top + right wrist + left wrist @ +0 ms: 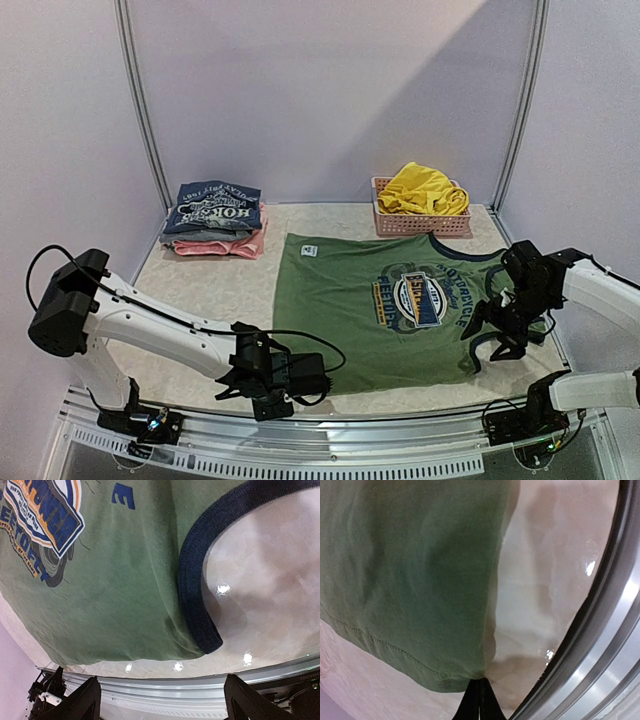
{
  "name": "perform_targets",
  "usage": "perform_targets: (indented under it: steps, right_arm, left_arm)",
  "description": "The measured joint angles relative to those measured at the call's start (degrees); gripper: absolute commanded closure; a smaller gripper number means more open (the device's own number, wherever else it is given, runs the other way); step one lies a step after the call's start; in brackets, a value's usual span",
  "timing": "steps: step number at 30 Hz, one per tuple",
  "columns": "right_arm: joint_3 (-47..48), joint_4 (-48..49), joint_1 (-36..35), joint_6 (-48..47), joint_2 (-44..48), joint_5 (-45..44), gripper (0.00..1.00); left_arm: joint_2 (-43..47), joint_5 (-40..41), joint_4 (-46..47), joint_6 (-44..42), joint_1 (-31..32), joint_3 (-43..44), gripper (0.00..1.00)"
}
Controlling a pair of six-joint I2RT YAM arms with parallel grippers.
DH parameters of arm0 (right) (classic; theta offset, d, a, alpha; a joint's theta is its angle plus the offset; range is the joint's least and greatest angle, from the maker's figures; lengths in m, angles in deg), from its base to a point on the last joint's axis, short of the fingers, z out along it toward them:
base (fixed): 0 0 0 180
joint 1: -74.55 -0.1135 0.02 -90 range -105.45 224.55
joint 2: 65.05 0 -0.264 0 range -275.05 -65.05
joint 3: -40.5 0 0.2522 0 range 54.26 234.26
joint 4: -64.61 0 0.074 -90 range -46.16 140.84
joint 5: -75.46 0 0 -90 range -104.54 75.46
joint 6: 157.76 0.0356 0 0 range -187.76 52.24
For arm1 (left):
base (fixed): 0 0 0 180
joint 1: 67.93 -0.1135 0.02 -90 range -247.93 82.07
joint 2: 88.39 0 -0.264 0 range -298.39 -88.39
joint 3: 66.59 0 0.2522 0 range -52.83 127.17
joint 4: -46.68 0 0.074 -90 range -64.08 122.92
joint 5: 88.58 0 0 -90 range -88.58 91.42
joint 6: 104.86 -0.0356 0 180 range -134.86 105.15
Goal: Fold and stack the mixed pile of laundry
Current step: Pick up the flattened tank top from the center of the board.
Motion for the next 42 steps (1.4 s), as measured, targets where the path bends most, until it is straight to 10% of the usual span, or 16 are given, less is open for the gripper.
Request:
perform_targets:
  steps: [22,42]
  right_arm:
    - [-9.51,7.26,0.00,5.25,4.35,5.14,0.27]
    - [-13.31,10.78,0.00,10.54,3.10,-0.24,0.64]
  left_arm:
    - [0.00,-0.04,-0.48,2.01,-0.39,0.90,1.00]
    - [0.00,-0.11,-0.94,2.67,-0.57,1.16,1.00]
